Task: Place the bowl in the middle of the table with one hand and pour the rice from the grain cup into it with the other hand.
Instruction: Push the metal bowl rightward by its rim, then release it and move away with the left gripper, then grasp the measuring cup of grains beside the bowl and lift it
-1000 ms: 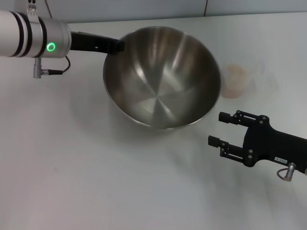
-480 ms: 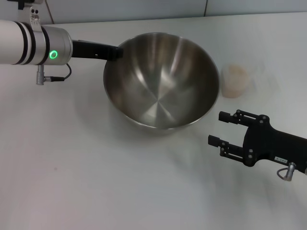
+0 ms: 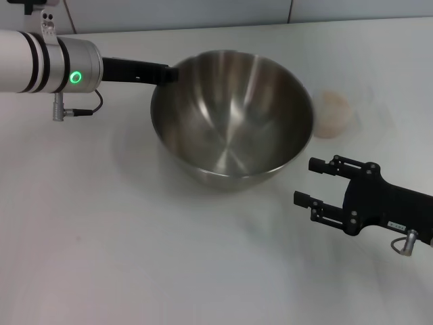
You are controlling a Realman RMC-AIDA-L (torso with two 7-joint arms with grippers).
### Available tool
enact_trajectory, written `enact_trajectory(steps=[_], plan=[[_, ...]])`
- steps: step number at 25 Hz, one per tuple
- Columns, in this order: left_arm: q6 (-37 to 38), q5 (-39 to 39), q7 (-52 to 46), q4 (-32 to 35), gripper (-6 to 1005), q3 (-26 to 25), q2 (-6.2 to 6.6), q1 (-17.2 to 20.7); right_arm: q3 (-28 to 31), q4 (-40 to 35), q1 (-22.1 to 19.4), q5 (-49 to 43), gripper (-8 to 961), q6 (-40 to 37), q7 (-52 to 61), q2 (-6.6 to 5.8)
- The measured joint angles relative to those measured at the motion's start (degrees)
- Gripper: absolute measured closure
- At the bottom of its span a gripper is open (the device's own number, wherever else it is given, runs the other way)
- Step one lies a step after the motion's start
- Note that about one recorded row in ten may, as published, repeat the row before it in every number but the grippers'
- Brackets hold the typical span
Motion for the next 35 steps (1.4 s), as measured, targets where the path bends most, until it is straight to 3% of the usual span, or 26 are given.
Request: enact_trajectory(steps=[9,15,18,19,23,24,25,29,35], plan=[[-0.08,-2.13,-0.05,-0.46,766,-0.03,0.04,0.87,-0.09,0.00,0.00,-0.18,302,-0.04,0.00,-0.03],[-0.16,-2.96,0.05,-2.47,483,0.02,0.08,1.99,-0.09,0.00,0.00,-0.22,301,-0.05,0.00,-0.03],[-0.01,-6.88,2.27,-6.97,353,0.21,-0.05,5.08,-0.09,0.00,0.00,-0.22,301,-0.03,0.01,-0.04],[0.70,-13.13,6.14,-9.54,309,0.18,-0.13,7.96,-0.06,0.00,0.00,-0.22,301,0.00,0.00,-0.08],[1.55,-20.53,11.66,-10.68,307,0.05,-0.17,10.58,-0.06,0.00,0.00,-0.22,301,0.02,0.00,-0.14],[2.45,-31.91,21.43,-10.88,307,-0.01,-0.18,14.31,-0.14,0.00,0.00,-0.20,301,0.02,0.00,-0.18],[2.45,-31.91,21.43,-10.88,306,-0.01,-0.18,14.31,-0.14,0.00,0.00,-0.20,301,0.02,0.00,-0.18],[1.98,-45.16,36.53,-10.44,305,0.27,-0.18,19.37,-0.19,0.00,0.18,-0.14,301,0.30,-0.04,-0.20],[0.17,-47.49,46.30,-9.62,302,1.18,-0.19,23.37,-0.14,0.00,0.41,-0.14,302,0.40,-0.07,-0.21]])
